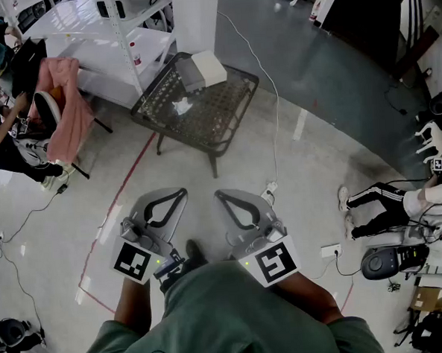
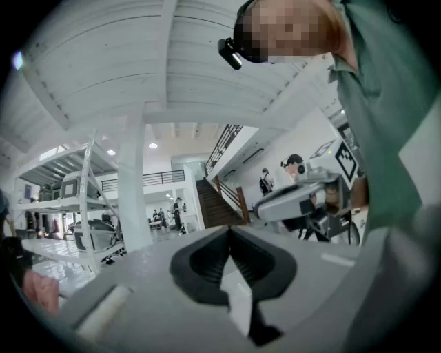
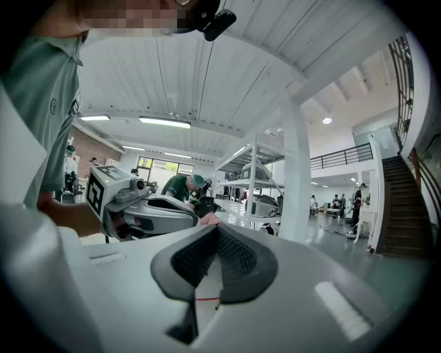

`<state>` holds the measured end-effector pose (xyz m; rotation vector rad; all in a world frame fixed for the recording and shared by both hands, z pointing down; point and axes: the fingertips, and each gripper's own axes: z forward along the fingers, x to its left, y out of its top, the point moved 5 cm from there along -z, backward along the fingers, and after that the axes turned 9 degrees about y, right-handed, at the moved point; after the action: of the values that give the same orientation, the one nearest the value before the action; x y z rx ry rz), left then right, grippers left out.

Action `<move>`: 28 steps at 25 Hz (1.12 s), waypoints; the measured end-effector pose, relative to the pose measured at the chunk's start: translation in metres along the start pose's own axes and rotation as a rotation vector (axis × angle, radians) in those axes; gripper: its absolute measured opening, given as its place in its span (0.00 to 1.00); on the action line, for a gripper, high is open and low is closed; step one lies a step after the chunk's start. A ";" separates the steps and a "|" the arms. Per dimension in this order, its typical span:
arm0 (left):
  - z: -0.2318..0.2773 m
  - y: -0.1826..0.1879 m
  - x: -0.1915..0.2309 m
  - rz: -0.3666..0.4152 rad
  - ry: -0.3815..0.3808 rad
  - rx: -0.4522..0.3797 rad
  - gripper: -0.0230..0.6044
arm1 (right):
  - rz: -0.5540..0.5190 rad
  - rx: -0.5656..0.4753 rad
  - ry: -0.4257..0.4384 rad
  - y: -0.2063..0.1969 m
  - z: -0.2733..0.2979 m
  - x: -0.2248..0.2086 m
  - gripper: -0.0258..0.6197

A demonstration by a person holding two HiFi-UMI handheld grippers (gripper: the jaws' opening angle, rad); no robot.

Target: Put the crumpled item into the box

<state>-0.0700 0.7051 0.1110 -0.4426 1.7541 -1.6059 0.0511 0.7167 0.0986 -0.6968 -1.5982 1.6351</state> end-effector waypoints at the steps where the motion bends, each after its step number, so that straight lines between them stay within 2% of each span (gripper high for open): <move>1: 0.000 0.001 0.001 0.004 -0.003 -0.002 0.04 | -0.002 -0.001 -0.001 0.001 0.000 0.000 0.04; 6: -0.003 0.003 0.003 0.024 -0.014 -0.008 0.04 | -0.005 -0.009 -0.012 0.004 0.001 0.002 0.05; 13: -0.013 0.000 0.011 -0.009 -0.019 -0.018 0.04 | -0.002 0.011 -0.032 0.003 0.008 0.009 0.05; 17: -0.019 -0.005 0.019 -0.029 -0.019 -0.016 0.04 | 0.039 0.000 -0.034 0.001 0.016 0.013 0.05; 22: -0.024 -0.011 0.035 -0.017 -0.031 -0.024 0.04 | 0.087 -0.020 -0.060 0.001 0.028 0.012 0.05; 28: -0.038 -0.020 0.055 -0.016 -0.032 -0.036 0.04 | 0.065 0.002 -0.088 -0.003 0.044 0.014 0.05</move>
<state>-0.1387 0.6922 0.1145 -0.4981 1.7622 -1.5716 0.0086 0.7016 0.1065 -0.6913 -1.6503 1.7360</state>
